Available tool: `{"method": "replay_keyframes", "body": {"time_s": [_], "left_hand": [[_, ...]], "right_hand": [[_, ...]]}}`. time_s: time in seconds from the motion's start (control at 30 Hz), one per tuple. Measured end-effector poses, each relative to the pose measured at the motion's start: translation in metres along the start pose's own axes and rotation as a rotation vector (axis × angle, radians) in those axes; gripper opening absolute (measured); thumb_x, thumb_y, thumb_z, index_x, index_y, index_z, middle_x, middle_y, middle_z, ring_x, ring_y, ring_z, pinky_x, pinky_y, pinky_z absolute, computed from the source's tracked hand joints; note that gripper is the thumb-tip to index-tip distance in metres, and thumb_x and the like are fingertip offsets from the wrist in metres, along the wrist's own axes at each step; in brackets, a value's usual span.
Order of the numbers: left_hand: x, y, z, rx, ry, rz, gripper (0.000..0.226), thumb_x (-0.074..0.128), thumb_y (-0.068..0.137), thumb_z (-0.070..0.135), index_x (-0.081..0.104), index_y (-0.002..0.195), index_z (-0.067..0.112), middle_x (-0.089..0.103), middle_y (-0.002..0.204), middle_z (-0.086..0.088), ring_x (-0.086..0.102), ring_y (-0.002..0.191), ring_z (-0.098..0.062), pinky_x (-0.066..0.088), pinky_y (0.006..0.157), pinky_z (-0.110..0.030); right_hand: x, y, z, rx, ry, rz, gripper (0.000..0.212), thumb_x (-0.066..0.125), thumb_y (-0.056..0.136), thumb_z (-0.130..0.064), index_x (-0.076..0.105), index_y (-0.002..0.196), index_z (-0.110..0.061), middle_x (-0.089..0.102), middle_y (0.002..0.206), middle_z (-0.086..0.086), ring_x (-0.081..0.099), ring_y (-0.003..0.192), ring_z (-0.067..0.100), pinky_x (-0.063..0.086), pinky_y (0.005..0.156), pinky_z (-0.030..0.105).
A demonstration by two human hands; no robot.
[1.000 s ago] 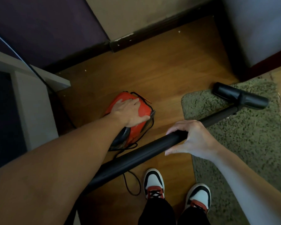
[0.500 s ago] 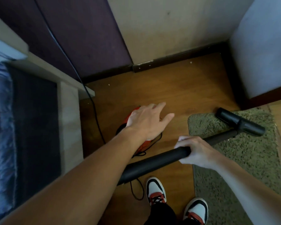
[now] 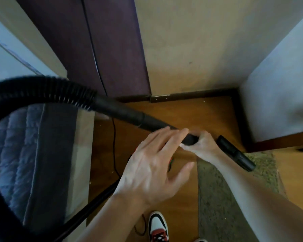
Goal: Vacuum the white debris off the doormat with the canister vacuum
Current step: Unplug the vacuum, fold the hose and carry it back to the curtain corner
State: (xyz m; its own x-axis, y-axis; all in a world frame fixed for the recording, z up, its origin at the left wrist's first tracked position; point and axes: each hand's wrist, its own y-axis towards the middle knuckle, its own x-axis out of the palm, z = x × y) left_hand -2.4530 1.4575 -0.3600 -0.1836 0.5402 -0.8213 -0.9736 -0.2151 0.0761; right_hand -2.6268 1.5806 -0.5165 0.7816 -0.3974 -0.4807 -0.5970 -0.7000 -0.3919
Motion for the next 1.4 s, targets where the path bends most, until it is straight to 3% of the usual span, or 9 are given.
{"method": "replay_keyframes", "body": {"time_s": [0.13,0.27,0.47,0.67,0.87,0.97,1.13,1.27,1.4], "left_hand": [[-0.014,0.004,-0.031,-0.082,0.090,0.004,0.061,0.046,0.095,0.055,0.044,0.147,0.022,0.053,0.143,0.002,0.045,0.137,-0.014,0.048,0.107,-0.043],[-0.029,0.027,-0.058,-0.199,0.134,0.036,0.062,0.038,0.094,0.063,0.041,0.147,0.030,0.051,0.143,0.005,0.045,0.135,-0.012,0.046,0.108,-0.041],[-0.048,0.073,-0.075,-0.410,0.154,0.121,0.071,0.027,0.087,0.074,0.040,0.146,0.035,0.050,0.144,0.011,0.046,0.133,-0.009,0.045,0.108,-0.038],[-0.052,0.121,-0.108,-0.459,0.200,0.314,0.064,0.034,0.092,0.067,0.046,0.143,0.029,0.060,0.135,0.007,0.056,0.122,-0.014,0.052,0.098,-0.038],[-0.049,0.155,-0.169,-0.485,0.237,0.555,0.067,0.035,0.090,0.067,0.051,0.141,0.027,0.058,0.136,0.004,0.055,0.122,-0.021,0.050,0.099,-0.043],[-0.049,0.176,-0.189,-0.486,0.297,0.711,0.068,0.039,0.088,0.066,0.053,0.139,0.024,0.057,0.136,0.002,0.053,0.119,-0.024,0.050,0.096,-0.042],[-0.047,0.198,-0.218,-0.439,0.379,0.966,0.062,0.060,0.086,0.056,0.054,0.138,0.023,0.051,0.121,-0.003,0.049,0.106,-0.023,0.043,0.082,-0.031],[-0.053,0.208,-0.236,-0.410,0.336,1.048,0.068,0.064,0.085,0.057,0.044,0.145,0.030,0.046,0.125,0.000,0.049,0.110,-0.019,0.039,0.086,-0.026],[-0.065,0.226,-0.241,-0.406,0.230,1.043,0.074,0.062,0.085,0.062,0.035,0.147,0.033,0.044,0.133,0.007,0.056,0.111,-0.016,0.044,0.080,-0.027]], "right_hand": [[-0.031,0.019,-0.048,-0.120,0.023,0.099,0.031,0.086,0.081,-0.017,0.061,0.070,-0.033,0.056,0.058,-0.014,0.057,0.058,-0.004,0.040,0.058,0.010],[-0.051,0.044,-0.083,-0.214,0.051,0.104,0.024,0.083,0.084,-0.016,0.064,0.077,-0.029,0.053,0.056,-0.010,0.053,0.047,-0.001,0.040,0.049,0.010],[-0.071,0.079,-0.116,-0.310,0.032,0.047,0.015,0.082,0.085,-0.020,0.070,0.092,-0.019,0.057,0.067,-0.008,0.059,0.061,-0.003,0.044,0.057,0.012],[-0.076,0.113,-0.136,-0.452,0.113,0.050,0.027,0.082,0.084,-0.018,0.063,0.084,-0.036,0.061,0.074,-0.021,0.060,0.074,0.002,0.042,0.065,0.012],[-0.056,0.141,-0.138,-0.478,0.201,0.102,0.016,0.081,0.086,-0.022,0.066,0.089,-0.027,0.062,0.075,-0.001,0.062,0.073,0.008,0.051,0.065,0.022],[-0.049,0.160,-0.138,-0.509,0.245,0.150,0.017,0.079,0.087,-0.017,0.063,0.088,-0.024,0.058,0.069,-0.002,0.061,0.064,0.002,0.047,0.057,0.011],[-0.039,0.193,-0.139,-0.605,0.312,0.223,0.023,0.077,0.089,-0.022,0.061,0.094,-0.038,0.064,0.067,-0.011,0.062,0.055,0.007,0.055,0.056,0.024],[-0.037,0.215,-0.143,-0.677,0.377,0.300,0.020,0.077,0.089,-0.018,0.065,0.098,-0.032,0.067,0.072,-0.003,0.067,0.057,0.020,0.060,0.060,0.039],[-0.028,0.226,-0.147,-0.712,0.367,0.391,0.015,0.076,0.090,-0.020,0.064,0.097,-0.028,0.068,0.075,0.004,0.067,0.059,0.015,0.057,0.058,0.031]]}}
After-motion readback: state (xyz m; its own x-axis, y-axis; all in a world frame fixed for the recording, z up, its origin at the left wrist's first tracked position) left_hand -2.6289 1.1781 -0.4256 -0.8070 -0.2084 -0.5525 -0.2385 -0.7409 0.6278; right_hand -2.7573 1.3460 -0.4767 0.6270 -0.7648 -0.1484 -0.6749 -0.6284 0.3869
